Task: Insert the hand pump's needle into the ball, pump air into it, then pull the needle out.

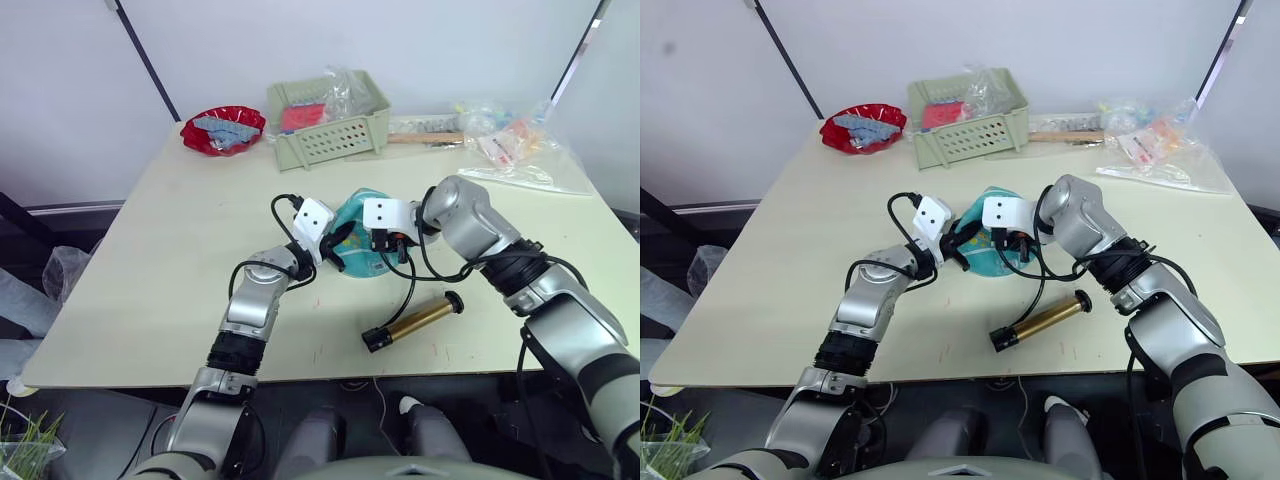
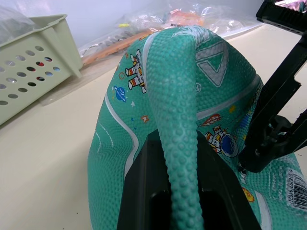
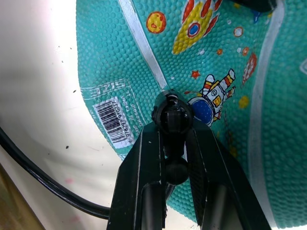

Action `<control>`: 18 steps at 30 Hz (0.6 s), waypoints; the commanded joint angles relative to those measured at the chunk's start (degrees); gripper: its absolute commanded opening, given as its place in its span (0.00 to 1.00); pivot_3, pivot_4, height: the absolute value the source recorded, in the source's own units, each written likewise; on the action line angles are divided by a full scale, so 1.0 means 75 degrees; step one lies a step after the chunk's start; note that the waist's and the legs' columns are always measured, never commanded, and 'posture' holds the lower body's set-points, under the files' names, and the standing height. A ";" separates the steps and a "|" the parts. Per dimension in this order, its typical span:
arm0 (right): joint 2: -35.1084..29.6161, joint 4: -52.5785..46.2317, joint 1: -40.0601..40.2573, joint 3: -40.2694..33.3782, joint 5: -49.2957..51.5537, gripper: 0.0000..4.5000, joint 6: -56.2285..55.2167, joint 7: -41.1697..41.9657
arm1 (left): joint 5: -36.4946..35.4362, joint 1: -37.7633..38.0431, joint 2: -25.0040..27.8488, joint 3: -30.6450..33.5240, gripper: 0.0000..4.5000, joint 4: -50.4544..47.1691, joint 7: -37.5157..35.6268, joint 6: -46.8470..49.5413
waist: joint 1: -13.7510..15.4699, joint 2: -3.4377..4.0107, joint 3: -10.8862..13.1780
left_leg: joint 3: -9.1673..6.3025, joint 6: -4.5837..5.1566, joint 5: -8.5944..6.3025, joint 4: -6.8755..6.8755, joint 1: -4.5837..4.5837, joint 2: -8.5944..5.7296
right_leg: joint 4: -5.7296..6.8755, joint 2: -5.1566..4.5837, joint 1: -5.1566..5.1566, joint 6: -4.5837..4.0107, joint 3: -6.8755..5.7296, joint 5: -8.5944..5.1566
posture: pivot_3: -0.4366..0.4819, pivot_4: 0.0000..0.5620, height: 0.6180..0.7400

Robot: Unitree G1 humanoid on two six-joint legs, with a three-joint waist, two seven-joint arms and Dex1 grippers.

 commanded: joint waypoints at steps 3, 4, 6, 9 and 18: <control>0.0245 0.1212 0.0313 0.0654 -0.0666 0.02 -0.0101 -0.0339 | 0.0018 0.0259 -0.0091 -0.0448 0.00 0.0067 -0.0240 0.0300 | -0.0019 -0.0002 -0.0005 | -0.0001 -0.0006 -0.0004 -0.0015 0.0017 0.0004 | 0.0001 0.0002 0.0008 0.0003 -0.0002 -0.0021 | 0.48 0.27 1.00; 0.0291 0.1314 0.0299 0.0664 -0.0730 0.02 -0.0152 -0.0363 | 0.0018 0.0262 -0.0090 -0.0446 0.00 0.0064 -0.0238 0.0302 | -0.0020 -0.0001 -0.0006 | -0.0005 -0.0002 0.0000 -0.0021 0.0021 0.0008 | 0.0002 0.0007 0.0008 -0.0002 -0.0005 -0.0024 | 0.48 0.27 1.00; 0.0398 0.1497 0.0296 0.0664 -0.0812 0.02 -0.0220 -0.0417 | 0.0016 0.0269 -0.0092 -0.0441 0.00 0.0059 -0.0230 0.0305 | -0.0022 -0.0003 -0.0012 | -0.0006 -0.0003 -0.0001 -0.0022 0.0024 0.0009 | 0.0003 0.0009 0.0008 -0.0003 -0.0003 -0.0024 | 0.48 0.27 1.00; 0.0608 0.1787 0.0307 0.0683 -0.0912 0.02 -0.0288 -0.0509 | 0.0016 0.0274 -0.0098 -0.0431 0.00 0.0078 -0.0211 0.0295 | -0.0029 -0.0007 -0.0027 | -0.0007 -0.0004 -0.0001 -0.0026 0.0030 0.0010 | 0.0003 0.0011 0.0012 -0.0004 -0.0002 -0.0025 | 0.48 0.27 1.00; 0.0833 0.2269 0.0414 0.0525 -0.1116 0.02 -0.0539 -0.0850 | 0.0047 0.0277 -0.0111 -0.0371 0.00 0.0140 -0.0172 0.0279 | -0.0159 -0.0006 -0.0069 | -0.0013 -0.0025 -0.0013 -0.0062 0.0085 0.0013 | 0.0006 0.0018 0.0045 -0.0023 0.0005 -0.0038 | 0.48 0.27 1.00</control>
